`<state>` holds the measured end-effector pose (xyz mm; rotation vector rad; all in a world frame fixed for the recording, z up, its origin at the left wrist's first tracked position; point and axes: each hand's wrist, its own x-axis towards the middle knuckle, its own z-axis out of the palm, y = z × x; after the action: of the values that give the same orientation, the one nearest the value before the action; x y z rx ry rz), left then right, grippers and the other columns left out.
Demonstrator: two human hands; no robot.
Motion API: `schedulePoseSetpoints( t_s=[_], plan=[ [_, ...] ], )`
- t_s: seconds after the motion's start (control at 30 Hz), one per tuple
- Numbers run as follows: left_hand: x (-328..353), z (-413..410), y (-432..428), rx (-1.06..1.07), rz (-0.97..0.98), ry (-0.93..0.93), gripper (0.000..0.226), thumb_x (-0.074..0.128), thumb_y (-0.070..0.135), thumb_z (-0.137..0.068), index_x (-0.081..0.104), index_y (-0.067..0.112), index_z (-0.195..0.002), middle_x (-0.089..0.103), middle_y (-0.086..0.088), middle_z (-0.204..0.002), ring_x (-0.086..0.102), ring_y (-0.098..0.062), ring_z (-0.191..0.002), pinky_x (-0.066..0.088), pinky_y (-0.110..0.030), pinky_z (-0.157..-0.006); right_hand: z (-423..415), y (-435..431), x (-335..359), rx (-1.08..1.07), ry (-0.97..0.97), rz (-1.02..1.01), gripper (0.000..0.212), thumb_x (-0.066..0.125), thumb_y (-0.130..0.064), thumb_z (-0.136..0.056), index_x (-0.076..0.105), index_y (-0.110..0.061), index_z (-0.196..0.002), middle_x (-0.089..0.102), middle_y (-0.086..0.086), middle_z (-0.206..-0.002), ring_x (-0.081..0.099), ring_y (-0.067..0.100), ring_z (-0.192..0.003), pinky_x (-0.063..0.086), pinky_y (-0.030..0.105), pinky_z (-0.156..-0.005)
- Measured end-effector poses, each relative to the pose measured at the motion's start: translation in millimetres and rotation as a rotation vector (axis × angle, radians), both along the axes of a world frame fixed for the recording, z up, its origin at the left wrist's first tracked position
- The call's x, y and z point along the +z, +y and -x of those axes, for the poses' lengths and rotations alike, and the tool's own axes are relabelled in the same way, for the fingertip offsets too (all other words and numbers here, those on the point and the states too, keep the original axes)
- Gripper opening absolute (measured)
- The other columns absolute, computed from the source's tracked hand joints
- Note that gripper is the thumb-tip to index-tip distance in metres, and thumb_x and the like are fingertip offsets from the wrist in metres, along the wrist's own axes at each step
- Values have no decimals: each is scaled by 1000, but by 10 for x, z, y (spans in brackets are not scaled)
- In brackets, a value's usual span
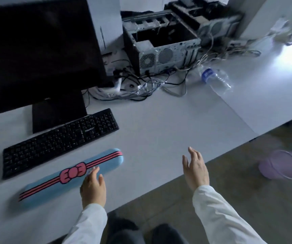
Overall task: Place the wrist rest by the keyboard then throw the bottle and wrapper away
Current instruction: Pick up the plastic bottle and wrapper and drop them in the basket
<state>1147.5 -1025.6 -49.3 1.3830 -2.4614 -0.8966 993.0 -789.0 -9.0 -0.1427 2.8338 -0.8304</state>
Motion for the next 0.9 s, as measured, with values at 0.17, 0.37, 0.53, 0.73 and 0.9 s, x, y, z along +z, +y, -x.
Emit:
schedulePoseSetpoints(
  t_s=[0.17,0.37,0.53,0.73,0.9],
  plan=[
    [203,735,986,-194,-143,9,32,46,7,-89,58,1,-119,59,-26,-124,54,-40,-118,40,-45,-98,146,913,207,-181,26,52,43,43,-22,-93,43,-7,-134,50,10,-134,46,24,-126,34,29,-100],
    [497,1456,1885,-377,-215,90,29,44,12,-91,61,4,-114,58,-20,-125,54,-35,-118,41,-38,-97,295,1699,352,-344,63,111,43,43,-22,-93,44,-10,-134,51,8,-131,45,22,-126,35,28,-98],
    [601,2007,2391,-446,-308,130,28,44,12,-91,60,2,-112,60,-20,-123,58,-32,-113,42,-31,-94,502,2108,357,-438,56,141,43,44,-21,-92,43,-10,-134,51,7,-132,45,20,-127,34,27,-100],
    [584,2793,2727,-429,-398,136,27,45,13,-91,59,4,-112,62,-16,-124,59,-29,-114,40,-28,-93,1137,2356,360,-427,63,130,44,43,-22,-93,42,-10,-135,50,6,-133,45,20,-127,32,25,-101],
    [524,3587,2760,-354,-429,166,28,44,13,-91,58,2,-113,62,-18,-123,59,-29,-114,40,-29,-93,1971,2377,372,-375,36,127,42,43,-22,-93,44,-10,-134,50,6,-133,47,19,-125,33,22,-97]
  ],
)
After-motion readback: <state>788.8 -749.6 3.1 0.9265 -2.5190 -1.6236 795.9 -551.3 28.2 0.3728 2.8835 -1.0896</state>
